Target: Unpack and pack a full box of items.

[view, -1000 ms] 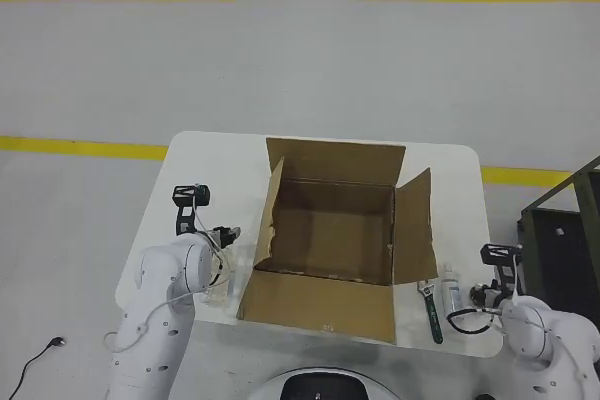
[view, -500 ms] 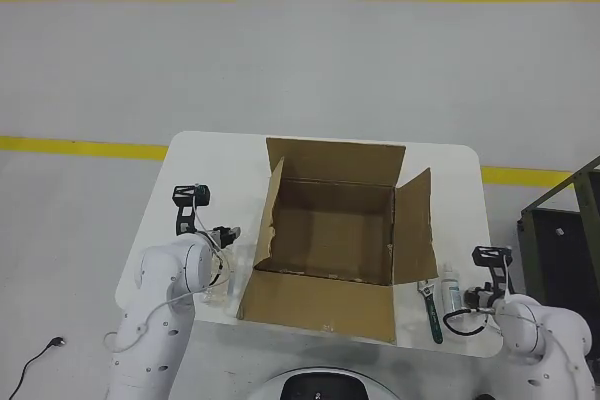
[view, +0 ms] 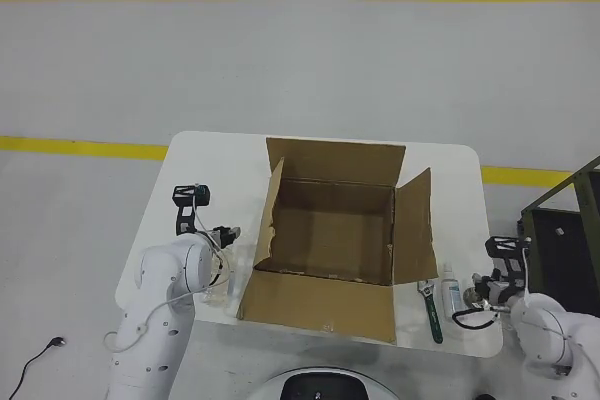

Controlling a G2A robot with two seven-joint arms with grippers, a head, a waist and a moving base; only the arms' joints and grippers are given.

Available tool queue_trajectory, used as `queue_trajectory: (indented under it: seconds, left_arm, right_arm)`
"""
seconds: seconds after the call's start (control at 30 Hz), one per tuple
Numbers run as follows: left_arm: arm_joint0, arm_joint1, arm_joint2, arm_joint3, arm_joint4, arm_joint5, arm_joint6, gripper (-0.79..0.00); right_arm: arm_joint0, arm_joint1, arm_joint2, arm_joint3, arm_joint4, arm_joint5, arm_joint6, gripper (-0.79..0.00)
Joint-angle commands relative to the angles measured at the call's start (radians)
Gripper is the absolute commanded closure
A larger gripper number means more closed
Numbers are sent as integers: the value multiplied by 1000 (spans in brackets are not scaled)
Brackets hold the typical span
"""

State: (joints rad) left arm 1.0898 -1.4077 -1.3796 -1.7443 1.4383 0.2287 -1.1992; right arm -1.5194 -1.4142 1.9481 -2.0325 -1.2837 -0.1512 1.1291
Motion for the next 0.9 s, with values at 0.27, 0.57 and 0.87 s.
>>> queue_trajectory:
  seconds: [0.27,0.57,0.87]
  left_arm:
    - [0,0,0,0,0,0,0,-785]
    - [0,0,0,0,0,0,0,-785]
    - [0,0,0,0,0,0,0,-785]
  right_arm:
    - [-123,-2,48,-244,82,-37,-460,0]
    - [-137,-1,0,-253,3,-15,-530,0]
    - [-127,1,-41,-212,-99,1,-756,0]
